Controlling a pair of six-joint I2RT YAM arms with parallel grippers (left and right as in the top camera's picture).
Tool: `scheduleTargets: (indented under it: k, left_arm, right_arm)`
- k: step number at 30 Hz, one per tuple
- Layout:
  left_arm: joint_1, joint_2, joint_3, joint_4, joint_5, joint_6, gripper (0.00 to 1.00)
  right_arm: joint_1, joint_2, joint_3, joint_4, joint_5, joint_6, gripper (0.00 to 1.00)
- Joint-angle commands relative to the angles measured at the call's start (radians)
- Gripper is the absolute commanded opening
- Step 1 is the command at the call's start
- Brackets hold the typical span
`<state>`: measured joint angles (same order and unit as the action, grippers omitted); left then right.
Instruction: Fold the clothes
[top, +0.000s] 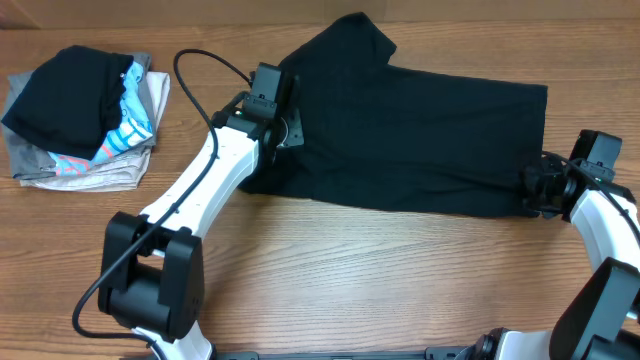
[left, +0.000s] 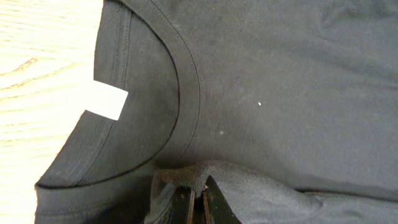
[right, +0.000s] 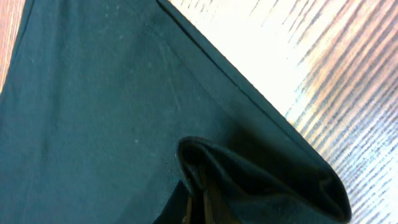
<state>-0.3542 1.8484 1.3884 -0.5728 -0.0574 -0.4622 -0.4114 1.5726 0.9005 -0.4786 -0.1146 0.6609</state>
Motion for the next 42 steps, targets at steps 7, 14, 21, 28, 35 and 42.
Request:
scheduleTargets:
  k: [7,14,21,28,35,42]
  left_arm:
    - [-0.021,0.040,0.022,0.096,0.031,0.020,0.04]
    - [-0.021,0.061,0.022,0.144,0.076,0.020,0.04]
    - [-0.022,0.124,0.022,0.204,0.089,0.021,0.04]
    - [-0.022,0.151,0.022,0.224,0.092,0.022,0.04]
    - [-0.022,0.153,0.022,0.258,0.093,0.025,0.04]
    - [-0.022,0.153,0.022,0.278,0.092,0.025,0.23]
  right_arm:
    - [0.002,0.006,0.021,0.032,0.041,-0.003,0.04]
    - [0.003,0.007,0.011,0.044,0.053,-0.002,0.04]
    - [0.011,0.007,-0.003,0.055,0.054,-0.002,0.04]
    - [0.013,0.007,-0.003,0.055,0.054,-0.002,0.04]
    - [0.013,0.008,-0.003,0.055,0.054,-0.002,0.04]
    - [0.013,0.008,-0.003,0.070,0.053,-0.002,0.12]
